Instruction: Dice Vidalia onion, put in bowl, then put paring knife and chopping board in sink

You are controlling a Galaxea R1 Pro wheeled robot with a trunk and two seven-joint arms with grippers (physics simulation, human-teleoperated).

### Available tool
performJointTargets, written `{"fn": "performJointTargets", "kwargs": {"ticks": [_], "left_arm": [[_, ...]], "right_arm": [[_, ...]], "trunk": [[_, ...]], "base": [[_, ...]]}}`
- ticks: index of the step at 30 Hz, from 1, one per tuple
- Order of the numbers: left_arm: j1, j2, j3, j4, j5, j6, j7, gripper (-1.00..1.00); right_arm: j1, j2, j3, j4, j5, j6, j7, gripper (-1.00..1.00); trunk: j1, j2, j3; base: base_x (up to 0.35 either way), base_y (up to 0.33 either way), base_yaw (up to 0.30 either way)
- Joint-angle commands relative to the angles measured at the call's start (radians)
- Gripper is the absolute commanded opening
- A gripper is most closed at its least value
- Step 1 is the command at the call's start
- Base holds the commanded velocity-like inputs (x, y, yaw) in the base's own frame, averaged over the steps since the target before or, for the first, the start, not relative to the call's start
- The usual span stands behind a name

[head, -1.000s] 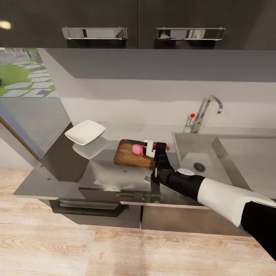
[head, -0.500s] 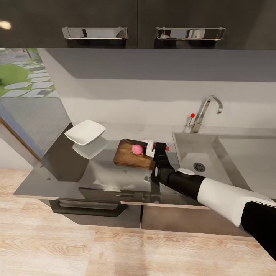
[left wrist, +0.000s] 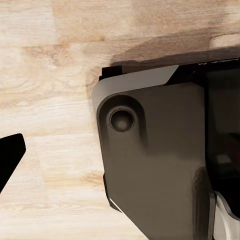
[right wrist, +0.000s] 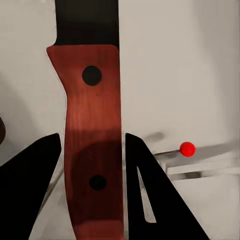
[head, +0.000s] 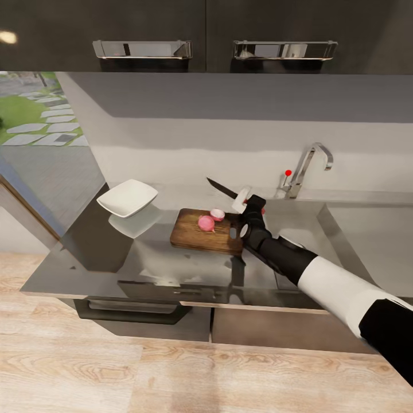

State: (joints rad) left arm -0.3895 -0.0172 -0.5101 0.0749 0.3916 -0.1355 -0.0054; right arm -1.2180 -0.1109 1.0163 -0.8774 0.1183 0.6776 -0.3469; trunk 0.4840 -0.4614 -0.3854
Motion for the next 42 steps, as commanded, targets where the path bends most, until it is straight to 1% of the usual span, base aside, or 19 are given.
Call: {"fn": "performJointTargets", "kwargs": {"ticks": [1,7,10,12,17,20,25,26,29,35,38,41,42], "left_arm": [[-0.002,-0.001,-0.008,0.005,0.007,-0.007,-0.001,1.0],[-0.002,-0.001,-0.008,0.005,0.007,-0.007,-0.001,1.0],[-0.002,-0.001,-0.008,0.005,0.007,-0.007,-0.001,1.0],[-0.002,-0.001,-0.008,0.005,0.007,-0.007,-0.001,1.0],[-0.002,-0.001,-0.008,0.005,0.007,-0.007,-0.001,1.0],[-0.002,-0.001,-0.008,0.005,0.007,-0.007,0.0,1.0],[-0.002,-0.001,-0.008,0.005,0.007,-0.007,0.0,1.0],[-0.002,-0.001,-0.008,0.005,0.007,-0.007,0.001,1.0],[-0.002,-0.001,-0.008,0.005,0.007,-0.007,0.001,1.0],[-0.002,-0.001,-0.008,0.005,0.007,-0.007,0.001,1.0],[-0.002,-0.001,-0.008,0.005,0.007,-0.007,0.0,1.0],[-0.002,0.0,-0.008,0.005,0.007,-0.007,0.001,1.0],[-0.002,-0.001,-0.008,0.005,0.007,-0.007,0.001,1.0]], "right_arm": [[-0.002,-0.001,0.003,-0.001,0.006,0.008,0.0,-1.0],[-0.002,-0.001,0.003,0.005,0.003,0.008,0.001,-1.0],[-0.002,-0.001,0.015,0.009,0.001,0.008,0.003,-1.0],[-0.002,-0.001,0.031,0.014,0.0,0.008,0.005,-1.0],[-0.002,0.0,0.094,0.041,-0.001,0.007,0.025,-1.0],[-0.002,0.002,0.121,0.064,-0.002,-0.007,0.034,-1.0],[-0.002,0.007,0.135,0.109,-0.002,-0.057,0.044,-1.0],[-0.002,0.014,0.138,0.139,-0.002,-0.076,0.053,-1.0],[-0.002,0.024,0.14,0.174,-0.002,-0.1,0.065,-1.0],[-0.002,0.028,0.144,0.191,-0.002,-0.118,0.105,-1.0],[-0.002,0.028,0.163,0.193,-0.002,-0.12,0.128,-1.0],[-0.002,0.028,0.178,0.193,-0.002,-0.122,0.136,-1.0],[-0.001,0.041,0.186,0.206,-0.002,-0.122,0.142,-1.0]], "trunk": [[0.0,-0.002,-0.002],[0.0,-0.002,-0.002],[0.0,-0.002,-0.002],[0.0,-0.002,-0.002],[0.0,-0.002,-0.002],[0.0,-0.002,-0.002],[0.0,-0.002,-0.002],[0.0,-0.002,-0.002],[0.0,-0.002,-0.002],[0.0,-0.002,-0.002],[0.0,-0.002,-0.002],[0.0,-0.002,-0.002],[0.0,-0.002,-0.002]], "base": [[0.0,0.0,0.0],[0.0,0.0,0.0],[0.0,0.0,0.0],[0.0,0.0,0.0],[0.0,0.0,0.0],[0.0,0.0,0.0],[0.0,0.0,0.0],[0.0,0.0,0.0],[0.0,0.0,0.0],[0.0,0.0,0.0],[0.0,0.0,0.0],[0.0,0.0,0.0],[0.0,0.0,0.0]]}}
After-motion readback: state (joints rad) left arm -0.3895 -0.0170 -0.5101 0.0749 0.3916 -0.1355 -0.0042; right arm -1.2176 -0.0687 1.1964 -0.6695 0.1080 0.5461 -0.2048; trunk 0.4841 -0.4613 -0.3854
